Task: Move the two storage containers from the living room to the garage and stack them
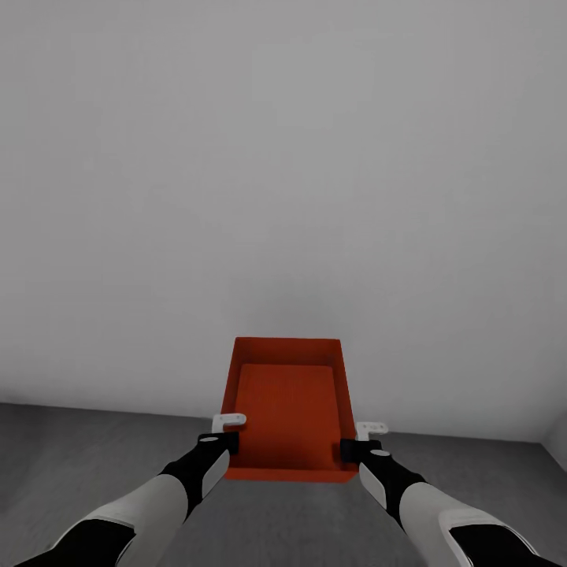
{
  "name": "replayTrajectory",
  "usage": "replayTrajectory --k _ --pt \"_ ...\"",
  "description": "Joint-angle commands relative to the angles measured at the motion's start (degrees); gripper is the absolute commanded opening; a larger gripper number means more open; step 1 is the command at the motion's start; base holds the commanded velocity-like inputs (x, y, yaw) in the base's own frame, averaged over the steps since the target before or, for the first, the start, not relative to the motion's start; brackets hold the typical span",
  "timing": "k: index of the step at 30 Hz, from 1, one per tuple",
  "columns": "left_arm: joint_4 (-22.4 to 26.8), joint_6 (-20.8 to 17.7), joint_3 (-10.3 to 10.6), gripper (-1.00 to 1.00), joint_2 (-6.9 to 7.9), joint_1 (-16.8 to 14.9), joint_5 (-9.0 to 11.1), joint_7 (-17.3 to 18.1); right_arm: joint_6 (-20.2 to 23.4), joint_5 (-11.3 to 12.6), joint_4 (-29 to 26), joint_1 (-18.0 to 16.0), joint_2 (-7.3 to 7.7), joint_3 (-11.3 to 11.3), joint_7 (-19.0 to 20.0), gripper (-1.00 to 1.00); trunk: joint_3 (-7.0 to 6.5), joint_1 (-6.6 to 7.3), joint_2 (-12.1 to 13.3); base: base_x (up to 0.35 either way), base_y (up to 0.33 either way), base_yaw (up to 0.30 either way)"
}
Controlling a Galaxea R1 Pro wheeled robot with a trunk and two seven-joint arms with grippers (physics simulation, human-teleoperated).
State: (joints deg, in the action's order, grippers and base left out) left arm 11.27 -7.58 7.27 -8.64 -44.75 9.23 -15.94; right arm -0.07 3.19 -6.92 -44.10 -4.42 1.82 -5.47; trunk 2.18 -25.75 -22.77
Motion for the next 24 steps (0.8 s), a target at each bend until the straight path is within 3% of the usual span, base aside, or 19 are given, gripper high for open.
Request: replayTrajectory --k 1,24 --pt "0.6 -0.41 -1.47 -1.0 0.47 -0.08 -0.88 -0.41 0.04 0.5 0.15 -0.02 0.38 -0.18 -0.37 -1.0 0.23 -0.03 -0.15 0.0 0.0 0.0" --pt "0.6 -0.41 -1.56 -1.0 0.44 -0.08 -0.95 -0.49 -0.02 0.5 0.15 -0.02 0.36 -0.15 -0.34 -1.0 2.35 -0.03 -0.15 0.0 0.0 0.0"
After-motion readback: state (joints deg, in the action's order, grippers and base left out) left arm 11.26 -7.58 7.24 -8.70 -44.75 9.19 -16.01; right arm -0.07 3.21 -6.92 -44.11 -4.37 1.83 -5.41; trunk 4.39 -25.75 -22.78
